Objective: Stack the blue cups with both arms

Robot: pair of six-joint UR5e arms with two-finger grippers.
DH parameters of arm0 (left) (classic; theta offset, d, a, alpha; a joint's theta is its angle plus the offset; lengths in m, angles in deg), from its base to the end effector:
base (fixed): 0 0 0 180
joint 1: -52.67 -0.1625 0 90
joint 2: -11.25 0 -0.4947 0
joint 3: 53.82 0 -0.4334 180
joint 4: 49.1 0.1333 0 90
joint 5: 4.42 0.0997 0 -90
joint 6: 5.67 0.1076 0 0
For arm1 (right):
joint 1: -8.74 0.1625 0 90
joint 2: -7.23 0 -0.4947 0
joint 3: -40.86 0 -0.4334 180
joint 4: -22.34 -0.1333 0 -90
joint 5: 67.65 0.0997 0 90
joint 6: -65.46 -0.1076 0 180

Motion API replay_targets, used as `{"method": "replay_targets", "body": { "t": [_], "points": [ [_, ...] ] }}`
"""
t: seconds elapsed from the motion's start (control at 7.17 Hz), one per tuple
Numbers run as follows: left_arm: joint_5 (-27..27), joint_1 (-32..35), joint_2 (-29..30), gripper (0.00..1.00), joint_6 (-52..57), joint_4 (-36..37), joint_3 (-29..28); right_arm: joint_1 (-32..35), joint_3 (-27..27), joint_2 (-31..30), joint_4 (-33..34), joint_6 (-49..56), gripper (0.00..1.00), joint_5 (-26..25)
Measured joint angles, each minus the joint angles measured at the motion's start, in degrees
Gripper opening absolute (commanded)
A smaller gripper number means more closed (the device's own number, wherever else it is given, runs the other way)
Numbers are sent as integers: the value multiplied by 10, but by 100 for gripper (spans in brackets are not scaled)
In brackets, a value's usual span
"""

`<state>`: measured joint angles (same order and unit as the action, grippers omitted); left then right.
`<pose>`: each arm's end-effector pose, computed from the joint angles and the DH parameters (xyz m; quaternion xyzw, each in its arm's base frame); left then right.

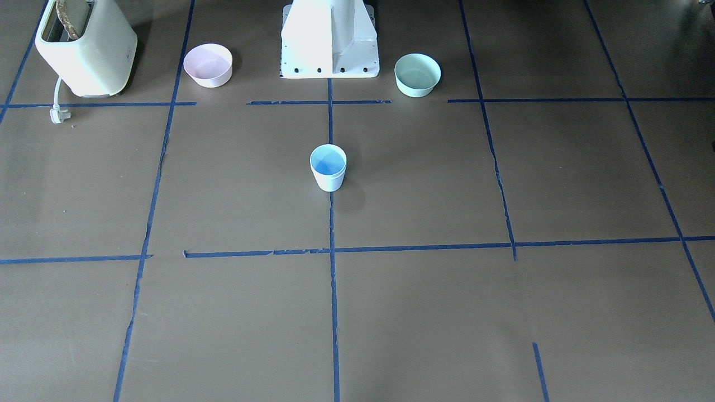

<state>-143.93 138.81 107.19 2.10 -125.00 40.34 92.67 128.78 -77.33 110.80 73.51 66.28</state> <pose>-0.0128 -0.5746 0.6552 -0.0174 0.4193 0.0774 0.9044 -0.0036 -0.5884 0.6983 0.0461 -0.3730 -0.1298 0.9176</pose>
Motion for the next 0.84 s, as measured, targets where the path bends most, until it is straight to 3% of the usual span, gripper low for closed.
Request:
{"method": "replay_targets", "body": {
  "t": [0.28, 0.84],
  "points": [
    [-1, 4, -22, 100, -1, -28, 3, 0, 10, 6, 0, -7, 99, 0],
    [5, 4, -20, 100, -8, -35, -6, -14, 86, 5, 8, -45, 99, -9]
  ]
}}
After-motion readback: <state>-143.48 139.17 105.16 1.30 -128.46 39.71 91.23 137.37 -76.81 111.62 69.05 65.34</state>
